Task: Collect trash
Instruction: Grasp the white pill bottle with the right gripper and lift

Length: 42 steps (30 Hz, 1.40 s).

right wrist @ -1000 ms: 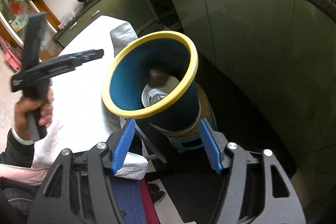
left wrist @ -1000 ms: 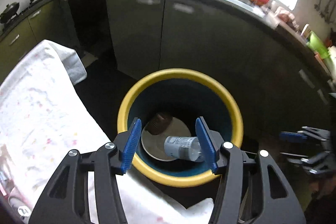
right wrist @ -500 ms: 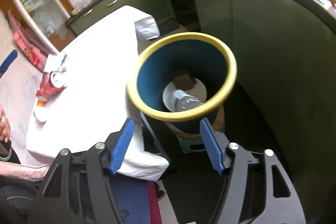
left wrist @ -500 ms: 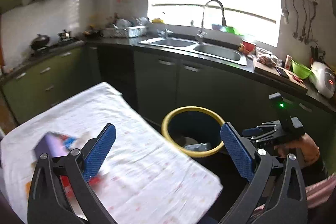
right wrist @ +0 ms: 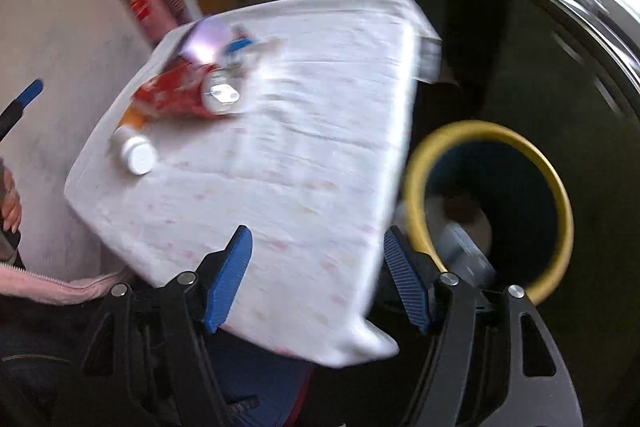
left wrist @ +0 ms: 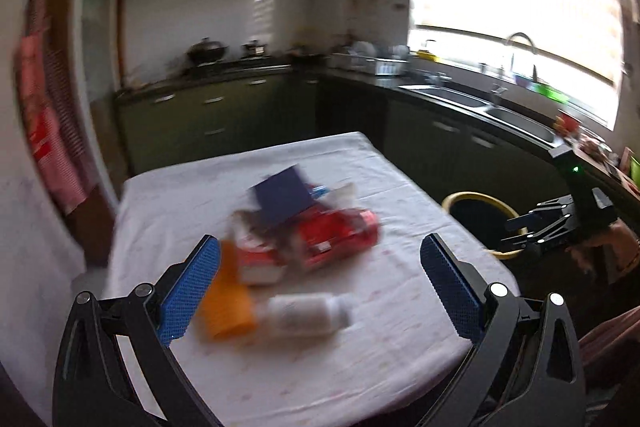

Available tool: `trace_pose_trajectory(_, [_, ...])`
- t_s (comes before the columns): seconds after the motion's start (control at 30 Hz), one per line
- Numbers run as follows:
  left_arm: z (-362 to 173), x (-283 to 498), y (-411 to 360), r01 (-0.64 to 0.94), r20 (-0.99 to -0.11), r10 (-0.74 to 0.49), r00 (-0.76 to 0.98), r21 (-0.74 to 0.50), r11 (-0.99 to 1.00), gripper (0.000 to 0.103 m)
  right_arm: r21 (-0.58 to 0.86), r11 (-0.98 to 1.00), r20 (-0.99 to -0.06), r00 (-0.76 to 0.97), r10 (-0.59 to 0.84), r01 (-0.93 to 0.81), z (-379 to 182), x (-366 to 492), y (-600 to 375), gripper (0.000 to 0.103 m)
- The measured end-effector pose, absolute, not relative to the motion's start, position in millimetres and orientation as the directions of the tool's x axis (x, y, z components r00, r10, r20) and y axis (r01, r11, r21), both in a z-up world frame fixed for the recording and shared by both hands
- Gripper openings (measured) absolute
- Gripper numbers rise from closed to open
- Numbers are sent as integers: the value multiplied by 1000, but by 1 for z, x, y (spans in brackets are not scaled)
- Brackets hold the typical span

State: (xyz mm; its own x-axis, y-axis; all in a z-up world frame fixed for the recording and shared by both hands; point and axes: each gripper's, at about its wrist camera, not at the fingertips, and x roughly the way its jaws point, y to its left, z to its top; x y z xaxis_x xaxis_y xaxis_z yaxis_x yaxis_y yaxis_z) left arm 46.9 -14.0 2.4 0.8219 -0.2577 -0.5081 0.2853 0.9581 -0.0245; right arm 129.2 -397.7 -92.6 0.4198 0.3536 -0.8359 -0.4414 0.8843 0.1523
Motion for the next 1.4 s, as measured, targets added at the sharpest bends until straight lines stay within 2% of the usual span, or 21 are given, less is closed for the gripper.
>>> trace_pose_trajectory(0.27, [-14,40,36,190,-516,-178,838,-31,981,98,132,667,-847,266,461,-734,-85,148,-270,65])
trace_pose_trajectory(0.47, [-19,42,39,174,-519,-160,839,-22,984,98,108,512,-878,159,451,-852,-92,156,-193,65])
trace_pose_trajectory(0.7, [-26,44,54,156,-530,-158,833,-49,987,98,55,417,-925,111,362,-907,-114,167,-134,65])
trace_pose_trajectory(1.0, [-41,50,68,139,-554,-165,816,-89,986,98,59,374,-946,68,318,-926,-135,172,-109,64])
trace_pose_trajectory(1.03, [-41,51,68,139,-554,-167,815,-92,986,98,63,371,-946,63,317,-926,-137,172,-108,63])
trace_pose_trajectory(1.1, [-43,51,69,140,-556,-171,814,-100,985,98,61,367,-946,63,317,-928,-138,171,-107,52])
trace_pose_trajectory(1.17, [-45,52,69,141,-559,-175,811,-104,985,98,60,369,-946,66,318,-927,-138,172,-106,47])
trace_pose_trajectory(1.4, [-45,53,63,151,-558,-179,811,-96,984,98,73,384,-934,72,350,-920,-133,165,-114,45])
